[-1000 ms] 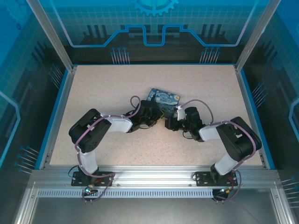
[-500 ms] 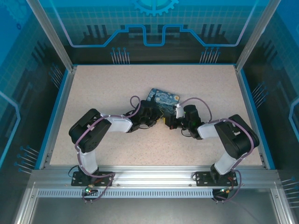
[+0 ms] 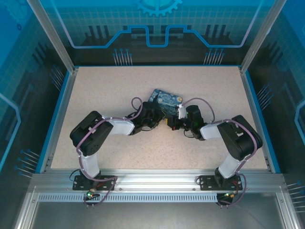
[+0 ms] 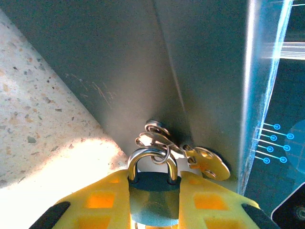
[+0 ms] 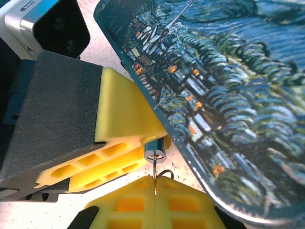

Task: Unlock the padlock with the key

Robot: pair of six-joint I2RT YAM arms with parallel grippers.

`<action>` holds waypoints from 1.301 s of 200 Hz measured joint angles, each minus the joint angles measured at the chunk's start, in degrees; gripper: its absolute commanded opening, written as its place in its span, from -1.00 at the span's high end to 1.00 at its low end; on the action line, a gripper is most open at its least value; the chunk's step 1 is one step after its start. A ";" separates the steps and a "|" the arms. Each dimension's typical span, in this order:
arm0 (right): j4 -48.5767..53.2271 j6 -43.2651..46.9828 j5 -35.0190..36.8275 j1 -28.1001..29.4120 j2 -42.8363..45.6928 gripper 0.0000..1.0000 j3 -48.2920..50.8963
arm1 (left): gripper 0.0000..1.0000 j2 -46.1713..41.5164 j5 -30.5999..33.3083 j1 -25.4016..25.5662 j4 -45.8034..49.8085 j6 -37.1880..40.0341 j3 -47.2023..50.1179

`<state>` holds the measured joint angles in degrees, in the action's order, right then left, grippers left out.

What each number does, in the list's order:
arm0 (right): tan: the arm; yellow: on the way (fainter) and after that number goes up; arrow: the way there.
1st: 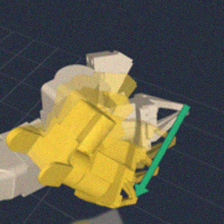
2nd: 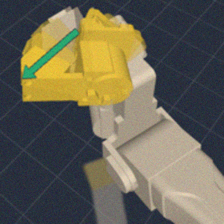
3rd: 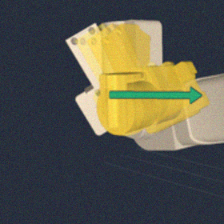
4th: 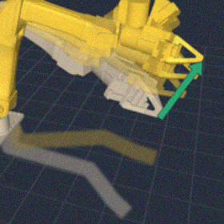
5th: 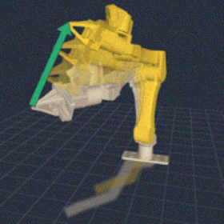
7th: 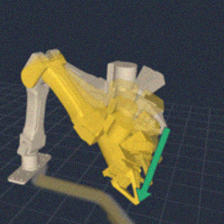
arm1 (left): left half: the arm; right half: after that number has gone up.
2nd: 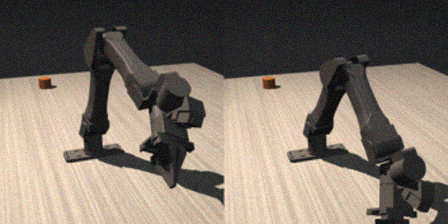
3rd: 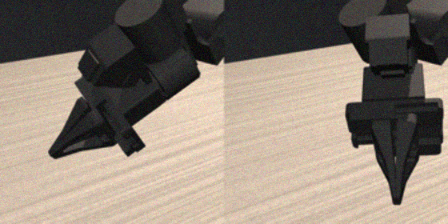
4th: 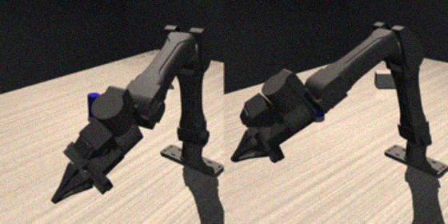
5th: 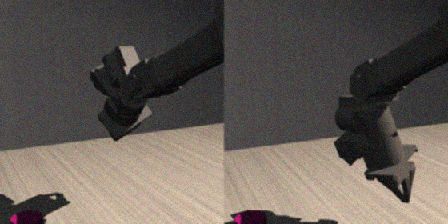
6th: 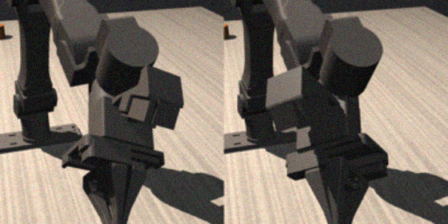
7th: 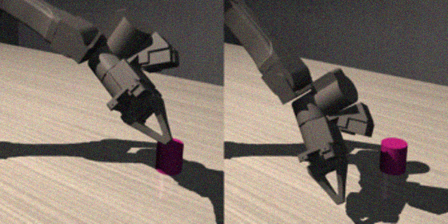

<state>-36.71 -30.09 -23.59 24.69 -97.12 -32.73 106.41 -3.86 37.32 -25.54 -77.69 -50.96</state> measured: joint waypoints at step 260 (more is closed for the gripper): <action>23.98 58.03 54.71 26.27 29.38 -0.27 -0.59 | 1.00 -4.24 -19.23 -9.09 29.62 12.39 -14.45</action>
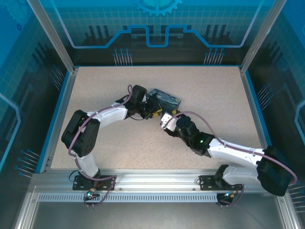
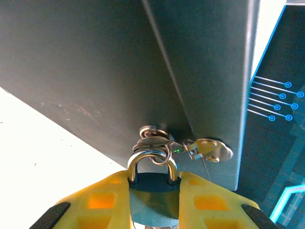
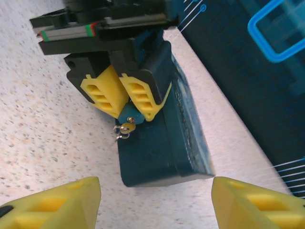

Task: Unlock the padlock with the key

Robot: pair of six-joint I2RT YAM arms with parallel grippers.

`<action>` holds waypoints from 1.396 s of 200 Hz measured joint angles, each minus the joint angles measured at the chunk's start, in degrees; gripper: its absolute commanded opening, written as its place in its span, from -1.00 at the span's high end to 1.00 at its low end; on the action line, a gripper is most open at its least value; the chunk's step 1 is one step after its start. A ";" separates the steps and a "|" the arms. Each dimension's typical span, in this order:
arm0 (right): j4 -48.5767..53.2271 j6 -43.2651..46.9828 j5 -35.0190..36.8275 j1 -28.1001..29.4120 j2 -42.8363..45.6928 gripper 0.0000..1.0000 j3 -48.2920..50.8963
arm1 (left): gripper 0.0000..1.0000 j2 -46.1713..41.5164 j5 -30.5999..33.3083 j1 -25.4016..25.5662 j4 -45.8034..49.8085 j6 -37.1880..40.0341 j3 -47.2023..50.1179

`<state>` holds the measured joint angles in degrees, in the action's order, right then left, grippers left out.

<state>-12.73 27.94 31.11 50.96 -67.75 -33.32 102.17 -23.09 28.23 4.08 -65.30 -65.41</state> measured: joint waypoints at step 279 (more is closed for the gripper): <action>-9.46 24.44 8.11 -0.76 -23.08 0.69 -10.62 | 1.00 0.31 -1.92 -0.35 0.42 0.76 -2.64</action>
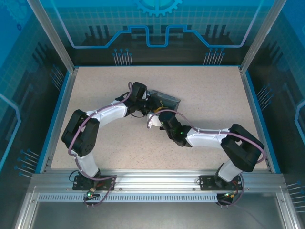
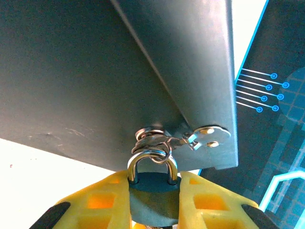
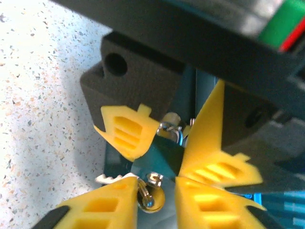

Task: Unlock the padlock with the key

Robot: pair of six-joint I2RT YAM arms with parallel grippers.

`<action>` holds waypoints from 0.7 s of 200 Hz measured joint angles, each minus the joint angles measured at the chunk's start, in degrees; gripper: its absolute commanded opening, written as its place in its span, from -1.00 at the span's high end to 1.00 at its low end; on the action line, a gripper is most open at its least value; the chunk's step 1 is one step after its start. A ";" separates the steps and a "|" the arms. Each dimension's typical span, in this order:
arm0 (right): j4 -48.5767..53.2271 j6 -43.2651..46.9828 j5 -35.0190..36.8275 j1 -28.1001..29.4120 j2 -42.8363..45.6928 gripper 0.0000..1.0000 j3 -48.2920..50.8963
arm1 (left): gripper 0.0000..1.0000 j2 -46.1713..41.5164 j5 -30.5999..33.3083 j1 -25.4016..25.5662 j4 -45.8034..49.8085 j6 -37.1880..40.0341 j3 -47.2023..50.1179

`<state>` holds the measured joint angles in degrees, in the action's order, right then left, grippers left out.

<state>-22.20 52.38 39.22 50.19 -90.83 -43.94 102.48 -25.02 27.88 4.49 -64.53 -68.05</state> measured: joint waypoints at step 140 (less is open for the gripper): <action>8.92 -22.38 -15.98 -5.25 4.81 0.69 0.00 | 1.00 0.00 0.07 0.48 -1.68 -1.51 1.57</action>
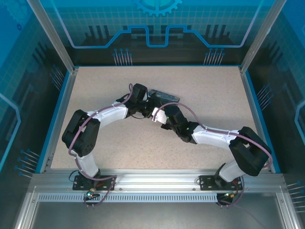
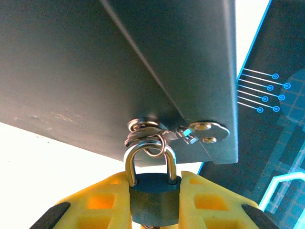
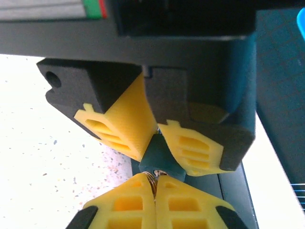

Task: Unlock the padlock with the key

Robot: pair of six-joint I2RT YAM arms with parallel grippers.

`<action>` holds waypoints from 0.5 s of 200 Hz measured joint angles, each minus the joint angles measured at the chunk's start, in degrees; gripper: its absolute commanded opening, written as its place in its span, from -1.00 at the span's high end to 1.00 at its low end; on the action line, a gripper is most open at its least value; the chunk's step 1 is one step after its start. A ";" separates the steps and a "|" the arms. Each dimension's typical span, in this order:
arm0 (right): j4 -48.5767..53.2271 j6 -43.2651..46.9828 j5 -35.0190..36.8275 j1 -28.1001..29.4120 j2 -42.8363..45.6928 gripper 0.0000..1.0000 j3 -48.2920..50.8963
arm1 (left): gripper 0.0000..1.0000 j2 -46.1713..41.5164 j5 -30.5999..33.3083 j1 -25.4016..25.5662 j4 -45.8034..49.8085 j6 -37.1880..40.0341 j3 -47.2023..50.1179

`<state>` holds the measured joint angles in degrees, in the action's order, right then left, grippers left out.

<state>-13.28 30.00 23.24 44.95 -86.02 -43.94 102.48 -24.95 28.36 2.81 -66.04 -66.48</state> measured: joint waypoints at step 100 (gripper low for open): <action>7.89 -14.43 -6.29 -4.57 13.44 -0.28 7.17 | 1.00 0.00 3.30 0.26 -1.79 1.64 4.63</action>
<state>-5.39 15.57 16.95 40.38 -72.58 -36.77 102.48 -21.65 28.62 1.02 -64.40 -61.84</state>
